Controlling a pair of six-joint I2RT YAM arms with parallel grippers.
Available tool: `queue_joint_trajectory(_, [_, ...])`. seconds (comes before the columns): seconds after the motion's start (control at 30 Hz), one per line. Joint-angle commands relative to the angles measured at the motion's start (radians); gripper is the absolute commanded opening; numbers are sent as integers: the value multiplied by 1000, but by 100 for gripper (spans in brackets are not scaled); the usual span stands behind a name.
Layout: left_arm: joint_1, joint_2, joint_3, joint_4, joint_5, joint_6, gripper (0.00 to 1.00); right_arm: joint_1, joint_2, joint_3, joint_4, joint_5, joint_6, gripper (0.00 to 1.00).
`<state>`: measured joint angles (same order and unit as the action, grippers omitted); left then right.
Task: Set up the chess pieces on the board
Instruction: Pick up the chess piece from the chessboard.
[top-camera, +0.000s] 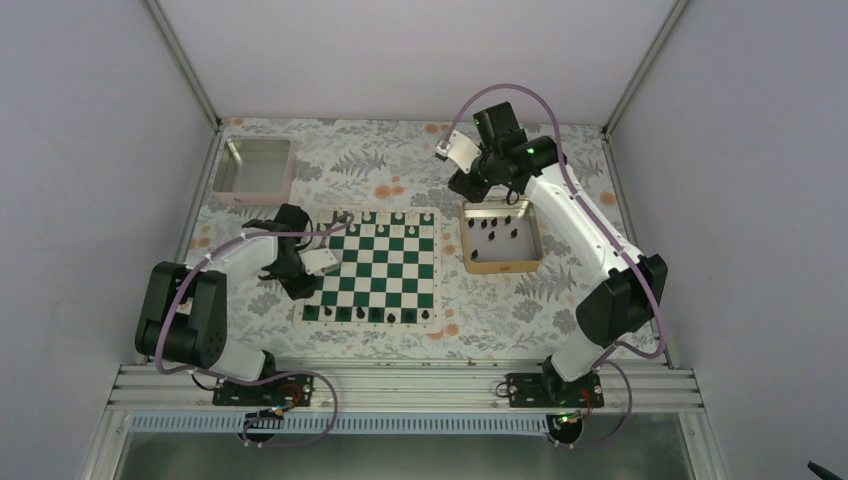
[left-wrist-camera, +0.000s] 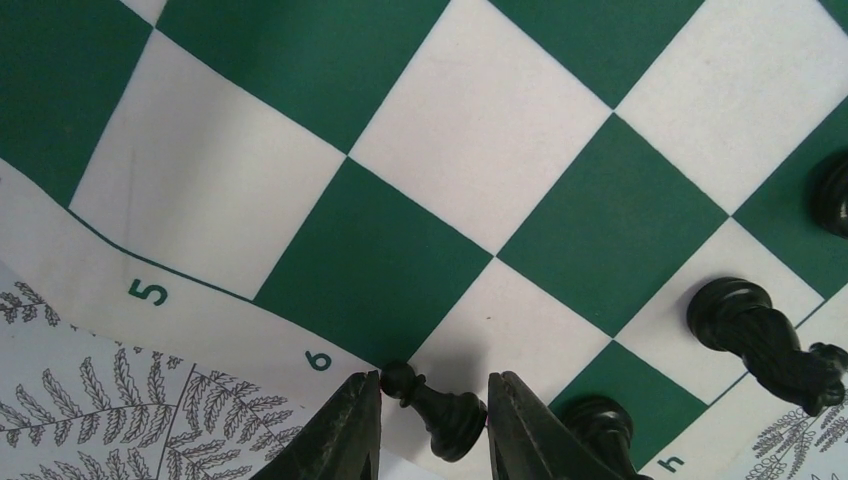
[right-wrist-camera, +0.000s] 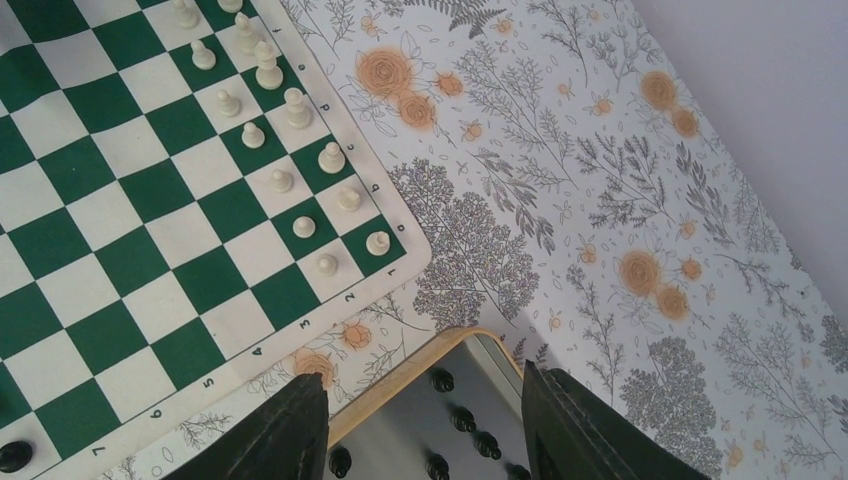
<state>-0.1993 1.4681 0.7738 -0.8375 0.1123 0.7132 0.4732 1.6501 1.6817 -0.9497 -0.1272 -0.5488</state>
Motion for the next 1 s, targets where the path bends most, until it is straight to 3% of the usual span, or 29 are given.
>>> queue_joint_trajectory(0.0, [-3,12,10,11,7,-14,30,-12,-19,-5,14,3,4,51])
queue_joint_trajectory(0.37, [-4,41,9,9,-4,-20,28,-12,-21,-6,12,9,-3,45])
queue_joint_trajectory(0.97, [-4,32,27,28,-61,-6,15,-12,-15,-5,12,8,-6,42])
